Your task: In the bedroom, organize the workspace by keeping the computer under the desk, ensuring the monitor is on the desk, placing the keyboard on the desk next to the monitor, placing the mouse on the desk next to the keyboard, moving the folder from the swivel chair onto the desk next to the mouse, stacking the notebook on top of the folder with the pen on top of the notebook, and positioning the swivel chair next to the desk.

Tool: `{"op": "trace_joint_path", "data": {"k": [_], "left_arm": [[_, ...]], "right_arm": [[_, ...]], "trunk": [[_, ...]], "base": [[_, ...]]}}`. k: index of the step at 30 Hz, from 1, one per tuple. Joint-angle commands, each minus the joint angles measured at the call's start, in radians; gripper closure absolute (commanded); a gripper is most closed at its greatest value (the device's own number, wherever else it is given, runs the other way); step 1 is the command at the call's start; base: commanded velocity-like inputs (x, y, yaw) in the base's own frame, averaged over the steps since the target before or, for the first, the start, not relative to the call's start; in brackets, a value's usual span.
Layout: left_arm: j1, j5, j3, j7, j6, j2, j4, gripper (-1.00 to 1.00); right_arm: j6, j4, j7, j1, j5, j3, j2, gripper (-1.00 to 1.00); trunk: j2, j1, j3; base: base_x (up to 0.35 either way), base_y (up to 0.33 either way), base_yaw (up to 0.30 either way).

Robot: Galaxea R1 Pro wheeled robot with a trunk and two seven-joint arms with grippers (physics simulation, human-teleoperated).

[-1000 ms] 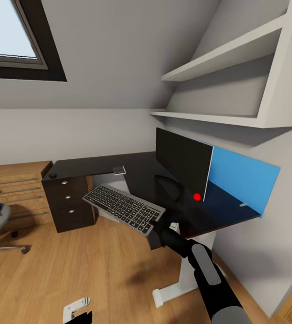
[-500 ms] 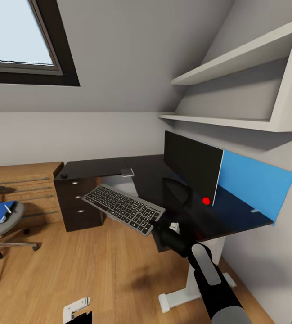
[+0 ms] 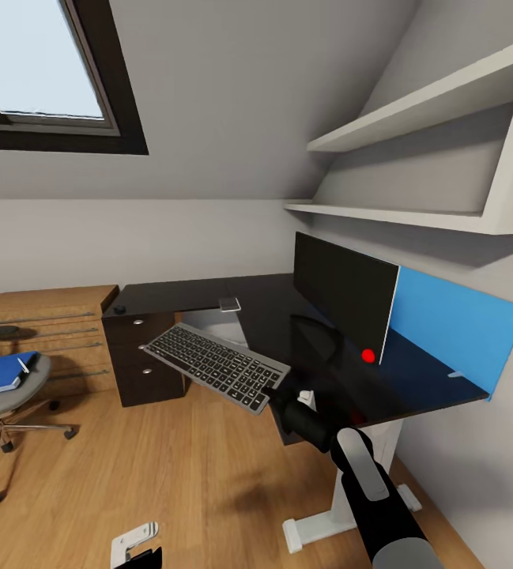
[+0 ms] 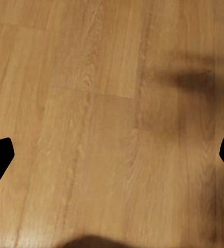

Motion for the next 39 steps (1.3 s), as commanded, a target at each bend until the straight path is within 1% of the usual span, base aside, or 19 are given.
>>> {"op": "trace_joint_path", "data": {"k": [1,23,25,26,31,33,35,37,38,39], "left_arm": [[-0.001,0.007,-0.005,0.009,0.002,0.001,-0.002,-1.0],[-0.001,0.01,-0.006,0.009,0.002,0.001,0.0,-1.0],[-0.001,0.01,-0.007,0.009,0.002,0.001,0.008,-1.0],[-0.001,0.008,-0.007,0.009,0.002,0.001,0.026,-1.0],[-0.001,0.006,-0.008,0.009,0.002,0.001,0.036,-1.0],[-0.001,0.007,-0.008,0.009,0.001,0.001,0.037,-1.0],[-0.001,0.006,-0.008,0.009,0.001,0.001,0.038,-1.0],[-0.001,0.006,-0.008,0.009,0.001,0.001,0.038,-1.0],[-0.001,0.006,-0.008,0.009,0.001,0.001,0.038,-1.0],[-0.001,0.006,-0.008,0.009,0.001,0.001,0.038,-1.0]], "right_arm": [[0.004,0.0,0.005,-0.001,0.001,-0.001,0.0,1.0],[0.008,-0.002,0.01,-0.001,-0.001,-0.002,-0.003,1.0],[0.007,-0.002,0.01,-0.001,-0.001,-0.003,-0.003,1.0],[0.005,0.0,0.011,-0.001,-0.001,-0.003,-0.003,1.0],[-0.008,0.0,0.012,-0.001,0.004,-0.006,-0.003,1.0],[-0.04,0.0,0.011,-0.001,0.006,-0.007,-0.003,1.0],[-0.143,0.002,0.009,-0.001,0.007,-0.007,-0.003,1.0],[-0.185,0.003,0.007,-0.001,0.008,-0.007,-0.003,1.0],[-0.245,0.006,0.005,-0.001,0.008,-0.007,-0.003,1.0],[-0.279,0.007,0.004,-0.001,0.007,-0.007,-0.003,1.0]], "trunk": [[-0.001,0.0,-0.001],[-0.001,0.0,-0.001],[-0.001,0.0,-0.001],[-0.001,0.0,-0.001],[-0.001,0.0,-0.001],[-0.001,0.0,-0.001],[-0.001,0.0,-0.001],[-0.001,0.0,-0.001],[-0.001,0.0,-0.001],[-0.001,0.0,-0.001]], "base": [[0.0,0.0,0.002],[0.0,0.0,0.0],[0.0,0.0,0.0],[0.0,0.0,0.0],[0.0,0.0,0.0],[0.0,0.0,0.0],[0.0,0.0,0.0],[0.0,0.0,0.0],[0.0,0.0,0.0],[0.0,0.0,0.0]]}}
